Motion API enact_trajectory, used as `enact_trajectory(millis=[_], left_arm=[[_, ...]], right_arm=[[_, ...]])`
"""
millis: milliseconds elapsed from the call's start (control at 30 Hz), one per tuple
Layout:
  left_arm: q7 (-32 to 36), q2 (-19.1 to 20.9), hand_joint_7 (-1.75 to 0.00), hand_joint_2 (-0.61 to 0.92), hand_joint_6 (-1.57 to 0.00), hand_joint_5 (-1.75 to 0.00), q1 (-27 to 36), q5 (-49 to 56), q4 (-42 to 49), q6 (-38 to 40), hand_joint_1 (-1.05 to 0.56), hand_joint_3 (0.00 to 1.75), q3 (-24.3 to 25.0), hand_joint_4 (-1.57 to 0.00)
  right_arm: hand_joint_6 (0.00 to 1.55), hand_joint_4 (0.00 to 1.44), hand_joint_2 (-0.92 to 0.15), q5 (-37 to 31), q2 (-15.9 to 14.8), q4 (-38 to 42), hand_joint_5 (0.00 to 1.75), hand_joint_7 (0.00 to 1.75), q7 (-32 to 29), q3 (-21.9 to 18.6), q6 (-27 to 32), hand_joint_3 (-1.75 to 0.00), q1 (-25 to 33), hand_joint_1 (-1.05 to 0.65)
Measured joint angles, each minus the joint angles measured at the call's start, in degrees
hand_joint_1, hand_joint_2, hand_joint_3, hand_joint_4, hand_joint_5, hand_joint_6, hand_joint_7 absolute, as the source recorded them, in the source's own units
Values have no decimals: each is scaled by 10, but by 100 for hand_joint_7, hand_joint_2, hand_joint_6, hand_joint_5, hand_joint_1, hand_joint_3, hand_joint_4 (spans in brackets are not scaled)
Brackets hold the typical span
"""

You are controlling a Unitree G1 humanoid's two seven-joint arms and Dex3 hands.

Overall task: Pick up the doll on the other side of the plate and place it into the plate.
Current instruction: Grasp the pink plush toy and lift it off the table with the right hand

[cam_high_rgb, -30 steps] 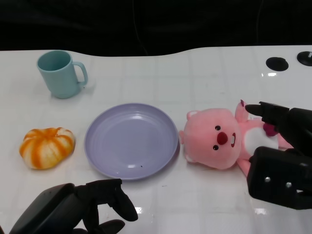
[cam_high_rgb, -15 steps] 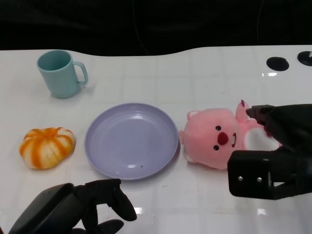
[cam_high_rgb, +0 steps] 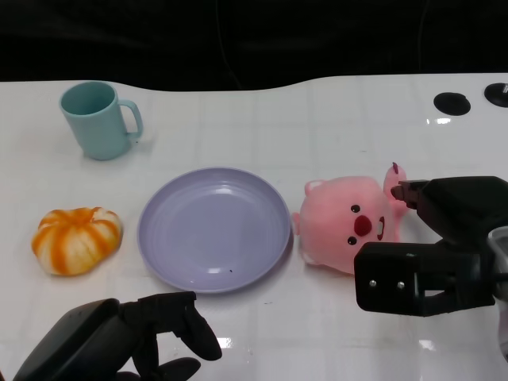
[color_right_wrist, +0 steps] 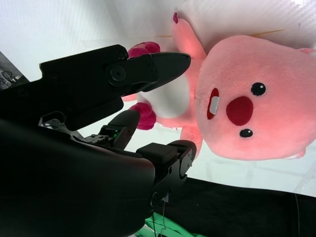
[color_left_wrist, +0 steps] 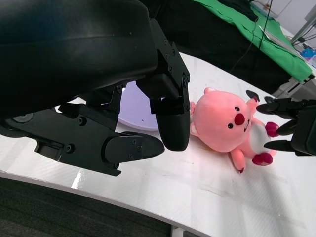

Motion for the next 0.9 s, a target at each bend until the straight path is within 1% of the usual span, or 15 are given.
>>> enact_trajectory(millis=[167,267,600,733,900], left_arm=[[0,0,-102,92,-66,-171,0,0,0,0,-23,44,0,-58],[0,0,-102,92,-66,-172,2,-1,0,-1,-24,44,1,-58],[0,0,-102,92,-66,-172,9,-2,0,-1,-23,44,3,-58],[0,1,-101,92,-66,-172,12,-3,0,-1,-24,44,4,-57],[0,1,-101,92,-66,-172,15,-4,0,-2,-23,44,4,-58]], right_arm=[[40,36,-92,0,7,43,46,7,-23,2,-20,-27,-15,-84],[39,35,-92,-1,13,71,46,6,-38,5,-30,-28,-28,-84],[40,31,-92,2,41,156,44,4,-63,14,-40,-30,-58,-85],[41,31,-92,12,49,191,44,4,-77,14,-47,-31,-76,-85],[42,29,-92,31,65,249,42,4,-112,14,-62,-30,-100,-85]])
